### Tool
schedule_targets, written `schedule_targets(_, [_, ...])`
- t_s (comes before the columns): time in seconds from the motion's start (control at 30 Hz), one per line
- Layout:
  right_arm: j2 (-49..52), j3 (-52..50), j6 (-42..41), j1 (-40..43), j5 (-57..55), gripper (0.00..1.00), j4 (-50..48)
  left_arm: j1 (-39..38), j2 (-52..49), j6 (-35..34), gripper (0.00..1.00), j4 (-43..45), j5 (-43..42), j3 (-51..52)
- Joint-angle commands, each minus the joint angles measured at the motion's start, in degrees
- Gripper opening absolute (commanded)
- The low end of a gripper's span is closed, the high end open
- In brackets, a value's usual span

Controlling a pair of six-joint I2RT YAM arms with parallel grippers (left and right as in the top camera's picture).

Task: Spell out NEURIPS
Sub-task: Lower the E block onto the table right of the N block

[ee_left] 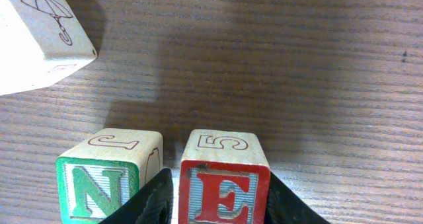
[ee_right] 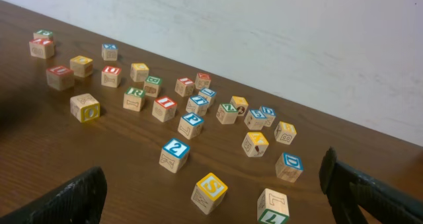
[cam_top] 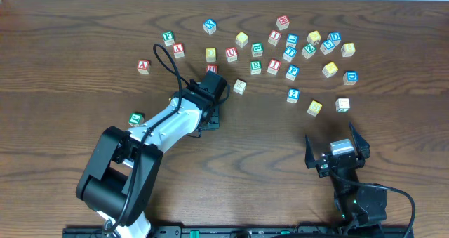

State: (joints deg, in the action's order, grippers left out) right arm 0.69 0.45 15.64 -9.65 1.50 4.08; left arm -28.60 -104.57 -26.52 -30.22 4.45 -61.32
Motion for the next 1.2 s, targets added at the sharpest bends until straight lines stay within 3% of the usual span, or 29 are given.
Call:
schedule_targets(0.0, [-0.31,-0.13,-0.81,0.72,-0.46,0.99,0.22,0.2,0.96,1.18,0.4,-0.33,0.11,-1.36])
schedule_targets(1.17, [-0.31,-0.13,-0.81,0.72,-0.48,0.99,0.24,0.2,0.96,0.7,0.4,0.57,-0.52,-1.73])
